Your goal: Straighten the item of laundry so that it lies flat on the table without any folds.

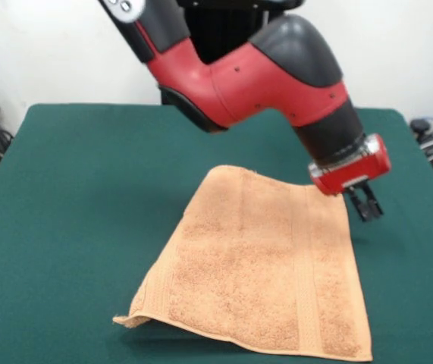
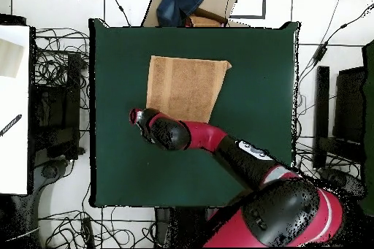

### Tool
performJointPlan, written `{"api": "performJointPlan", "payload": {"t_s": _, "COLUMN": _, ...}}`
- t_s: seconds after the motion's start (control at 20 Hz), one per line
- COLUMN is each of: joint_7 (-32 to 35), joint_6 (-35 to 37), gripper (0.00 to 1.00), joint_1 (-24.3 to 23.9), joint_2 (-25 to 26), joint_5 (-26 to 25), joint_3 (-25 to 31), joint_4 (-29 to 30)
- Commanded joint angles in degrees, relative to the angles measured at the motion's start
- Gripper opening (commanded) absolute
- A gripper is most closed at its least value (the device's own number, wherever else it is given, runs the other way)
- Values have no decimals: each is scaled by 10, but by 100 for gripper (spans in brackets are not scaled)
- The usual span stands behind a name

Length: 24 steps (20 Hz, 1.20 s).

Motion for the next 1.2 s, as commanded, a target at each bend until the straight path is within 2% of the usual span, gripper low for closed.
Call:
{"api": "performJointPlan", "payload": {"t_s": 0.05, "joint_7": 76, "joint_6": 131, "gripper": 0, "joint_1": -27, "joint_2": -105, "joint_5": 68, "joint_3": 17, "joint_4": 17}}
{"api": "performJointPlan", "payload": {"t_s": 0.3, "joint_7": 56, "joint_6": 166, "gripper": 0, "joint_1": -38, "joint_2": -108, "joint_5": 79, "joint_3": 23, "joint_4": 1}}
{"api": "performJointPlan", "payload": {"t_s": 1.1, "joint_7": 35, "joint_6": 150, "gripper": 0, "joint_1": -39, "joint_2": -77, "joint_5": 62, "joint_3": 12, "joint_4": -15}}
{"api": "performJointPlan", "payload": {"t_s": 1.2, "joint_7": 26, "joint_6": 147, "gripper": 0, "joint_1": -39, "joint_2": -57, "joint_5": 58, "joint_3": 10, "joint_4": -29}}
